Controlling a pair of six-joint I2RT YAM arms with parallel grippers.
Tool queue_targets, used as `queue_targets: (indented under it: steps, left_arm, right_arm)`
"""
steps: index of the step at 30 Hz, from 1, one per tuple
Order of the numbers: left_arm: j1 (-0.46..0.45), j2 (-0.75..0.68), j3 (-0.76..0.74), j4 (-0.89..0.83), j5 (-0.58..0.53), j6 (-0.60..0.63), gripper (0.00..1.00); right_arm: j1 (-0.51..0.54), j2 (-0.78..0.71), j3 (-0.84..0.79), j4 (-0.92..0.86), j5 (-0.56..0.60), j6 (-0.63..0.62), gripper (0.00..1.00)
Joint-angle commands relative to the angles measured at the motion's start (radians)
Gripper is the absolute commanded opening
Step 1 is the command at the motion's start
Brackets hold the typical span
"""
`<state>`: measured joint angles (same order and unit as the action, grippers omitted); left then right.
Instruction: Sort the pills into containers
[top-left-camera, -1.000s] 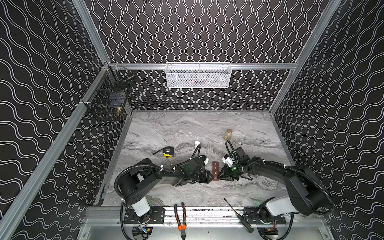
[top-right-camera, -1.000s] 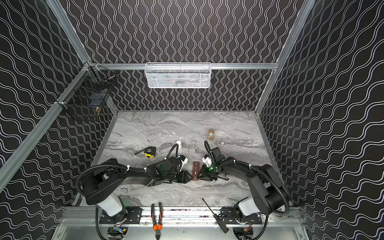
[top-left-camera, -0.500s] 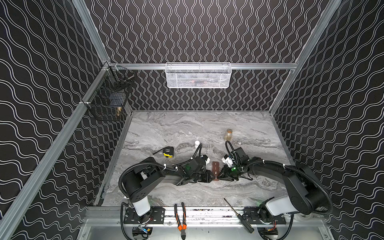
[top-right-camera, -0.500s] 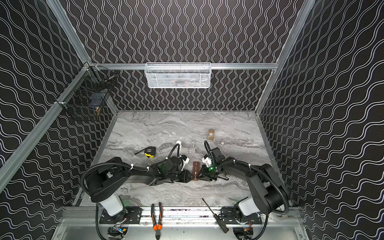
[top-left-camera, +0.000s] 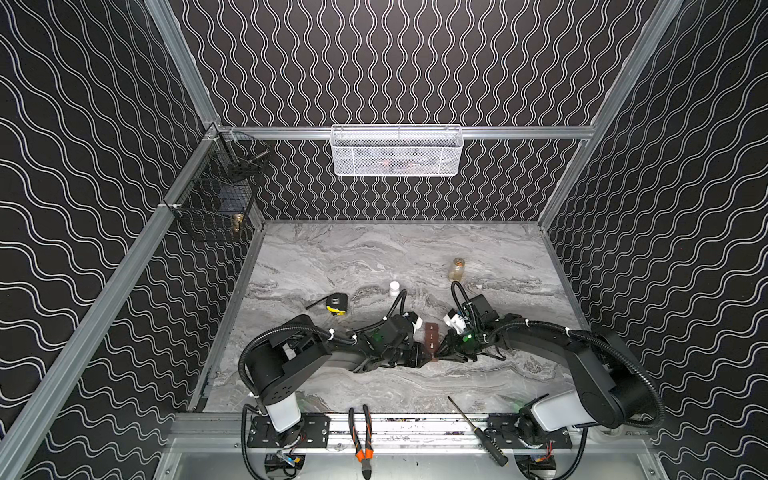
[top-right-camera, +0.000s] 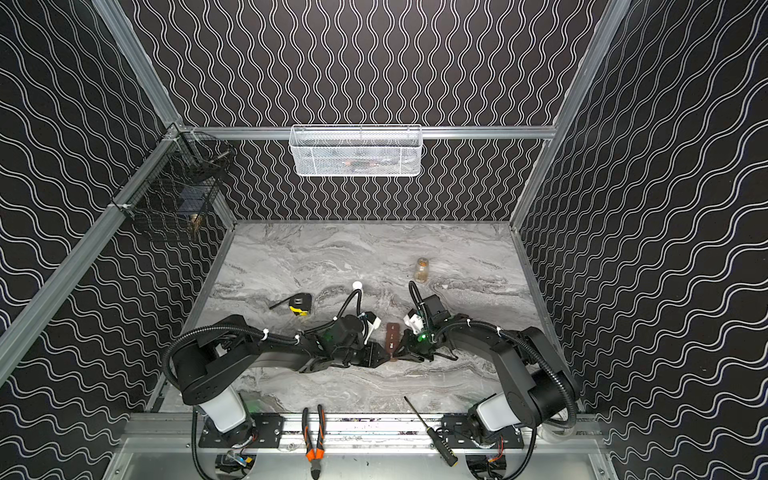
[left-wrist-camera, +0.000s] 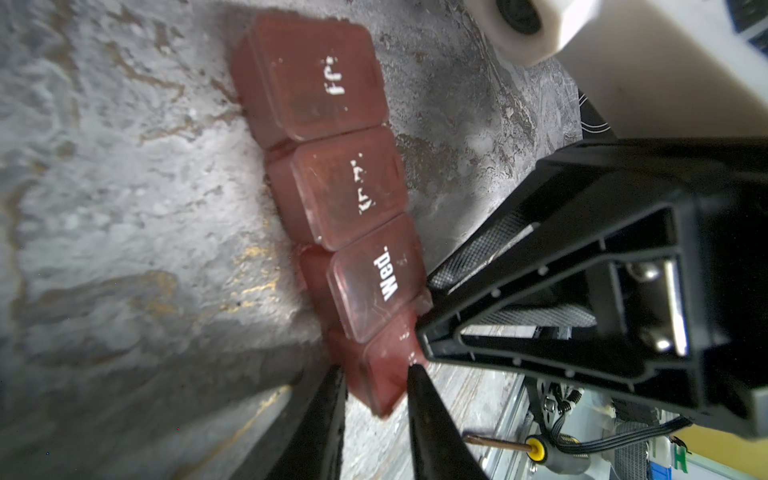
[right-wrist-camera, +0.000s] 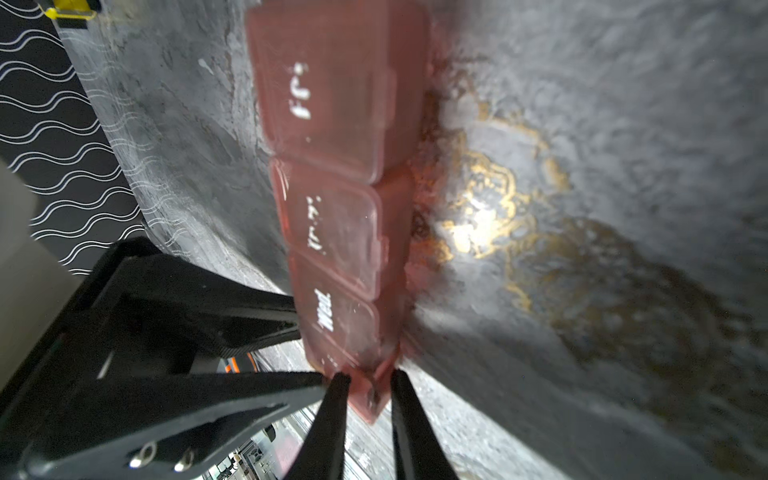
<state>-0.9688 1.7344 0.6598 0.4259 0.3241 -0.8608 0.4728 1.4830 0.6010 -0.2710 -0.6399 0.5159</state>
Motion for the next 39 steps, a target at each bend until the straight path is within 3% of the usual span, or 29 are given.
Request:
queue_targets:
  steps: [1, 24, 29, 35, 39]
  left_arm:
    - [-0.002, 0.007, 0.006, -0.035, -0.011, -0.005, 0.29]
    - [-0.002, 0.017, 0.011, -0.043, -0.007, -0.007, 0.26]
    - [0.001, 0.002, 0.017, -0.062, -0.011, -0.001, 0.26]
    - [0.025, -0.082, 0.036, -0.134, -0.039, 0.039, 0.45]
    - [0.042, -0.172, 0.065, -0.224, -0.074, 0.091, 0.51]
  right_arm:
    - [0.001, 0.004, -0.001, 0.012, -0.008, 0.002, 0.21]
    - [0.001, 0.003, 0.006, 0.015, 0.005, 0.011, 0.08]
    - [0.0, -0.027, 0.048, -0.05, 0.054, -0.005, 0.25]
    - [-0.01, -0.07, 0.129, -0.153, 0.124, -0.031, 0.36]
    - [-0.01, -0.085, 0.205, -0.25, 0.211, -0.05, 0.41]
